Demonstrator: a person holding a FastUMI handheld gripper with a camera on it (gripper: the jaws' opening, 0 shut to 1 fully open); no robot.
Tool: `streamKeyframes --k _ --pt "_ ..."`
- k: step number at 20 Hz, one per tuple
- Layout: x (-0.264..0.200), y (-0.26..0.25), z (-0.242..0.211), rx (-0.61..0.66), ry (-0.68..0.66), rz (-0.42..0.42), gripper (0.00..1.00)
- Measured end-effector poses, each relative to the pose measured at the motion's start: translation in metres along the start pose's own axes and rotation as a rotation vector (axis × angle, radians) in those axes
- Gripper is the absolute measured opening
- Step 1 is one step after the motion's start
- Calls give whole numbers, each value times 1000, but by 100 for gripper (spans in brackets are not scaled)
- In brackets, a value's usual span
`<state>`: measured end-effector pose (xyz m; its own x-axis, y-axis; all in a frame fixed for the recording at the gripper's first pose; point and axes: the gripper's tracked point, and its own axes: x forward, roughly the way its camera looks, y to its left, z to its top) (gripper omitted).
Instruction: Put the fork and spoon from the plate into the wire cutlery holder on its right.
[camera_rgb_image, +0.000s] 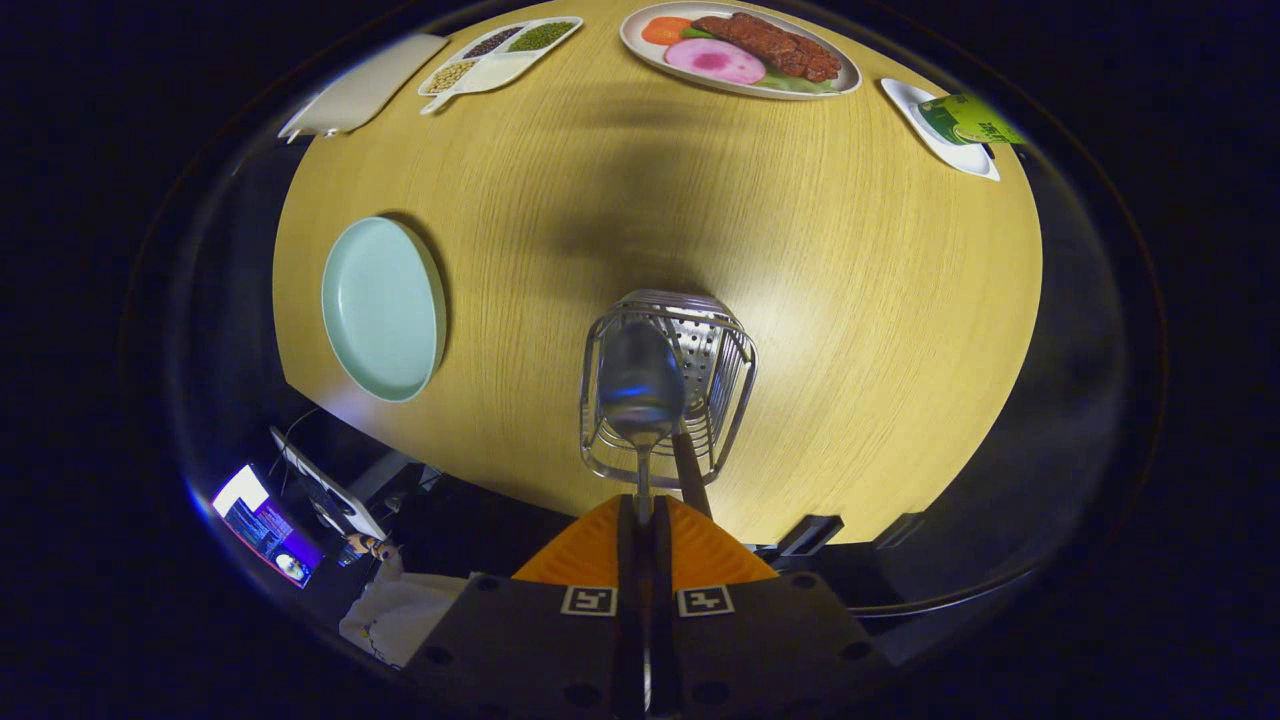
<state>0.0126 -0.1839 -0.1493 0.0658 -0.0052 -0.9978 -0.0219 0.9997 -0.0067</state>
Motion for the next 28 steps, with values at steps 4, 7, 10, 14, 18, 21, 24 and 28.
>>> streamKeyframes --k 4,7,10,14,18,21,24,28 --pt "-4 -5 0 -1 -25 12 17" --pt "-13 -5 3 9 -94 39 32" --pt "-33 -2 12 -34 -239 64 98" --pt "-75 9 32 -59 -537 111 99" --pt "-121 12 26 -40 -811 76 99" --pt "-150 15 13 42 -1027 29 99" --pt "-183 11 -3 132 -1221 -34 99" --pt "-243 5 -26 218 -1479 -154 99"
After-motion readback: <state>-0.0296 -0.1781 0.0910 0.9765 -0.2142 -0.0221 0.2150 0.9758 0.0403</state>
